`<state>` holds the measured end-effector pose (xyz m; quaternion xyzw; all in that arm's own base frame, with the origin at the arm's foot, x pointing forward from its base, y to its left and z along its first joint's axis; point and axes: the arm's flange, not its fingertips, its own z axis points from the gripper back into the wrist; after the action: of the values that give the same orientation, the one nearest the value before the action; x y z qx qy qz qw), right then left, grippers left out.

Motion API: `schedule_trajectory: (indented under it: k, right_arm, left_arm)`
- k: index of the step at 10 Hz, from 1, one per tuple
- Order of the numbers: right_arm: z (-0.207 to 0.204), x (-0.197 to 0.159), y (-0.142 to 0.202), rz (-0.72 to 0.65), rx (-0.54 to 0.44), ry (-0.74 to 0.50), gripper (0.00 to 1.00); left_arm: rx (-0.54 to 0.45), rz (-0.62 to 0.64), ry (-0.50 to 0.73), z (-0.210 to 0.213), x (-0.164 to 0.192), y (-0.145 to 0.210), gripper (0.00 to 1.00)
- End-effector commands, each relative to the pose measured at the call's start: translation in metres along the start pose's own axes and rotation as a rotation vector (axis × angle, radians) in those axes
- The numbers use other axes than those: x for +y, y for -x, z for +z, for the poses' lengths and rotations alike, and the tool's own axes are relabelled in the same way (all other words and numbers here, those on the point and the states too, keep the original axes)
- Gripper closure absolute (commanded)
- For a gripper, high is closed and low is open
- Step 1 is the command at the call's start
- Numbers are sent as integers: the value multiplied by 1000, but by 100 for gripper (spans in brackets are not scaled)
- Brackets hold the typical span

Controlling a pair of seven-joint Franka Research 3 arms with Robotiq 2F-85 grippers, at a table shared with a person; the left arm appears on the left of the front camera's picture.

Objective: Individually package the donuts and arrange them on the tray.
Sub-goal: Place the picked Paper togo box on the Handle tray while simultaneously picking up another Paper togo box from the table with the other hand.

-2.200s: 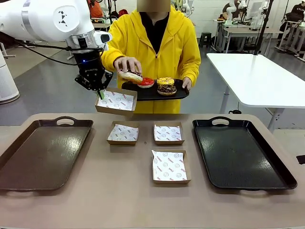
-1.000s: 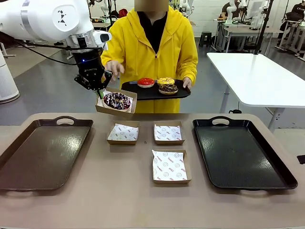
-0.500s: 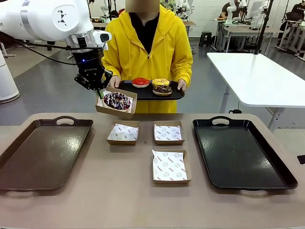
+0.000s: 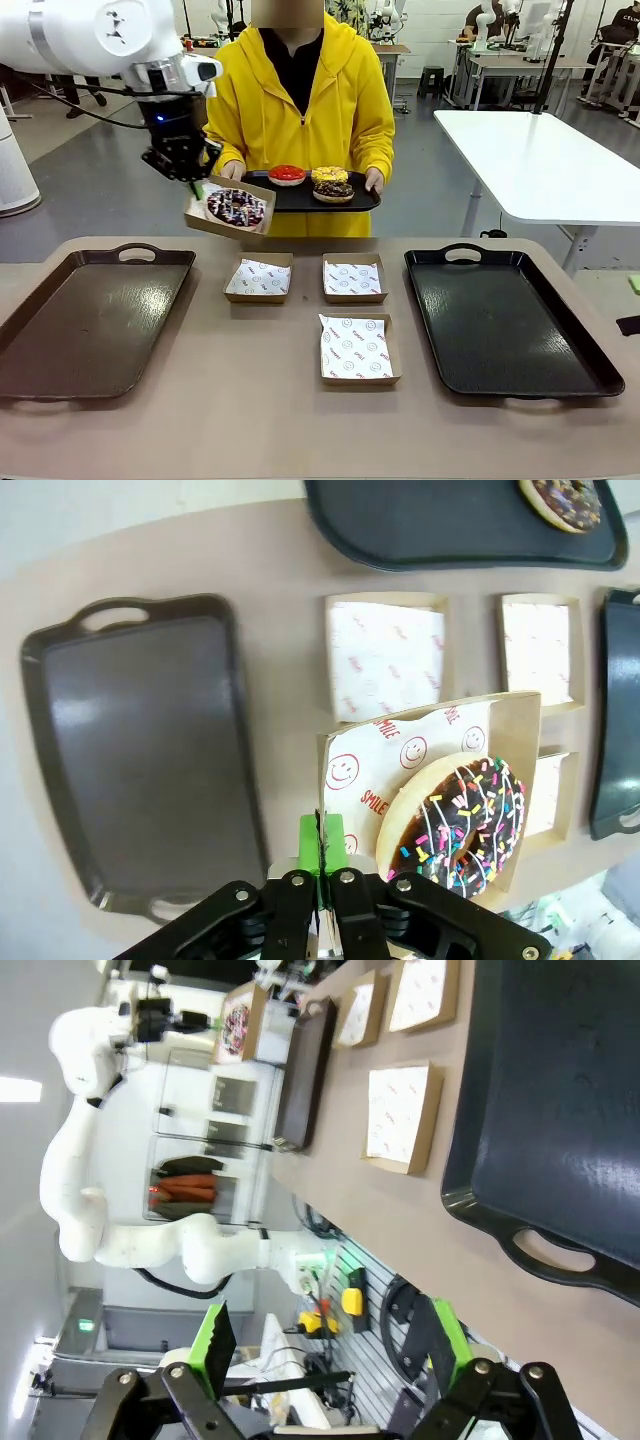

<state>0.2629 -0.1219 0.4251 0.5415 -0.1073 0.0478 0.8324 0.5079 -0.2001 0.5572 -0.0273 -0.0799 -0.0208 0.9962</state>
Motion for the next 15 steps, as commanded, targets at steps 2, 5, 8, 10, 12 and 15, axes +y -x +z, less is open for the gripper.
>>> schedule_trajectory:
  k: [2, 5, 8, 10, 12, 15]
  right_arm:
    - [-43, 79, -23, 6, 68, 190, 0]
    - [-125, 113, -52, 24, 148, 383, 0]
    - [-196, 109, -68, 12, 191, 514, 0]
    - [-226, 100, -68, 8, 218, 541, 0]
    - [-222, 101, -60, 24, 258, 443, 0]
    - [-229, 96, -62, 31, 231, 525, 0]
  left_arm:
    - [-11, -71, -132, 17, 51, 6, 99]
    - [28, 9, -137, -2, 119, -9, 99]
    - [73, 84, -88, -35, 168, -11, 99]
    - [111, 105, -56, -58, 184, -8, 99]
    - [135, 67, -12, -58, 178, 0, 99]
    - [131, 119, -81, -62, 183, -7, 99]
